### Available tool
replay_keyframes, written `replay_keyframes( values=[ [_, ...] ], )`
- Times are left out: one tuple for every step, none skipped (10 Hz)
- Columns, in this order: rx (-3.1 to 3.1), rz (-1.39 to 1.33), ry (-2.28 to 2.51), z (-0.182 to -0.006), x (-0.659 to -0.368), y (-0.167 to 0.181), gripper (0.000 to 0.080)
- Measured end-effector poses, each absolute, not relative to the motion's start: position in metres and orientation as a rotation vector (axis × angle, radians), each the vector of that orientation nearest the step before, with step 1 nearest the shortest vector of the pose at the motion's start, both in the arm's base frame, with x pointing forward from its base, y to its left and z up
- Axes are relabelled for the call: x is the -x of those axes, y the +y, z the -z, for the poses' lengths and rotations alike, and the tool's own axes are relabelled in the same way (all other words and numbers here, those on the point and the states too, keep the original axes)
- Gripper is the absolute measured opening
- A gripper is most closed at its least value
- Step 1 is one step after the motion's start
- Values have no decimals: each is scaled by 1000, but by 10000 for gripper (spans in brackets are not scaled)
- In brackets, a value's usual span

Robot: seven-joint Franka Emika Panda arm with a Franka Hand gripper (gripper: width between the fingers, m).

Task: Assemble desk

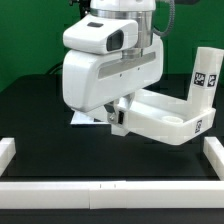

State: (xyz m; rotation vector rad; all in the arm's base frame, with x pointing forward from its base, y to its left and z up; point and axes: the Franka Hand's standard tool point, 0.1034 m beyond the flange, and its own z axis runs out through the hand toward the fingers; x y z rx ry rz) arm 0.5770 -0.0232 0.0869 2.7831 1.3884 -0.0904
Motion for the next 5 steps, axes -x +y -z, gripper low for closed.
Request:
replay_keyframes(
  values=[
    [-2722, 104, 1488, -87, -577, -26, 57],
    [-2644, 117, 1608, -87, -578, -28, 57],
    [-2505, 103, 1801, -90, -599, -27, 57],
    [-2437, 92, 1882, -89, -620, -21, 57],
    [-2365, 77, 1930, -88, -633, -9, 57]
  ],
)
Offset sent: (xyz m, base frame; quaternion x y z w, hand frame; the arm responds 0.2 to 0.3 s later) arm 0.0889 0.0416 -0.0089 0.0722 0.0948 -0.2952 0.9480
